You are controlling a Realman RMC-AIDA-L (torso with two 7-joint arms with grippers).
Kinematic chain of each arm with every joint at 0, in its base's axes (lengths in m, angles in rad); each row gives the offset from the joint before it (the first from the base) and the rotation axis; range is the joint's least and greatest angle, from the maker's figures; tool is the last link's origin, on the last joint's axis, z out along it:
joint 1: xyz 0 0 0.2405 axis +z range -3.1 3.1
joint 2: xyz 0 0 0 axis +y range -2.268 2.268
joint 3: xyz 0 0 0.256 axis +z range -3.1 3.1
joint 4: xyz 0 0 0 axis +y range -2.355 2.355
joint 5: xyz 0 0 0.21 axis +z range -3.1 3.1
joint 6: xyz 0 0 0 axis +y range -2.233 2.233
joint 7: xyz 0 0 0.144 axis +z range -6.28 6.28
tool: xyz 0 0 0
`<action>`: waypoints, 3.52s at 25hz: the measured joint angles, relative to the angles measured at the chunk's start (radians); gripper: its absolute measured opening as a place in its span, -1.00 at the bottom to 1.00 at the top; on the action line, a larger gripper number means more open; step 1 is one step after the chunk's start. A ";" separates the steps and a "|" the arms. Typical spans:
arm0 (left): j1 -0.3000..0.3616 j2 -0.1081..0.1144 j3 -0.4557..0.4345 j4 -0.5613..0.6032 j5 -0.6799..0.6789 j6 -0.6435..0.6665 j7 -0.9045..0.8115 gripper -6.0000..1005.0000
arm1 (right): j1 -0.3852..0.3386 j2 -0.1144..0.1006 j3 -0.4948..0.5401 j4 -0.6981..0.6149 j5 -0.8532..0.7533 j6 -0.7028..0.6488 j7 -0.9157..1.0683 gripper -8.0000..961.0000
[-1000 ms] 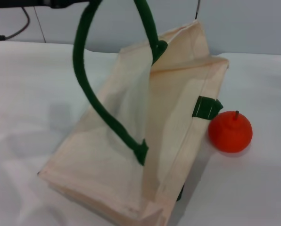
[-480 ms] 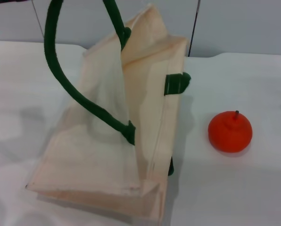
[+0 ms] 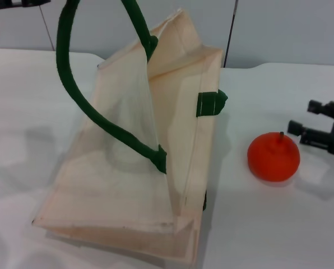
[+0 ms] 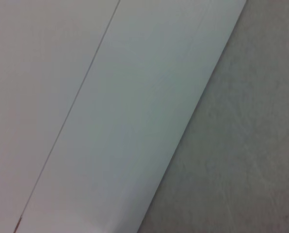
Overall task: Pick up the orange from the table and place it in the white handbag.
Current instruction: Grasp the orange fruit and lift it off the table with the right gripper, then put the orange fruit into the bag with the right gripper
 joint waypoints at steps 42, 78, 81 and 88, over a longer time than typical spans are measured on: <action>-0.001 -0.007 0.000 0.007 -0.003 -0.033 -0.013 -0.72 | 0.084 0.032 -0.147 0.023 -0.183 -0.203 0.035 0.13; -0.028 -0.013 0.000 0.010 0.006 -0.043 -0.013 -0.72 | 0.277 0.032 -0.035 0.127 -0.187 0.041 -0.046 -0.50; -0.031 -0.014 0.000 0.010 0.006 -0.043 -0.013 -0.72 | 0.314 0.034 -0.056 0.175 -0.188 -0.039 -0.046 -0.55; -0.034 -0.015 0.000 0.010 0.006 -0.043 -0.013 -0.72 | 0.389 0.038 -0.124 0.265 -0.190 -0.124 -0.050 -0.67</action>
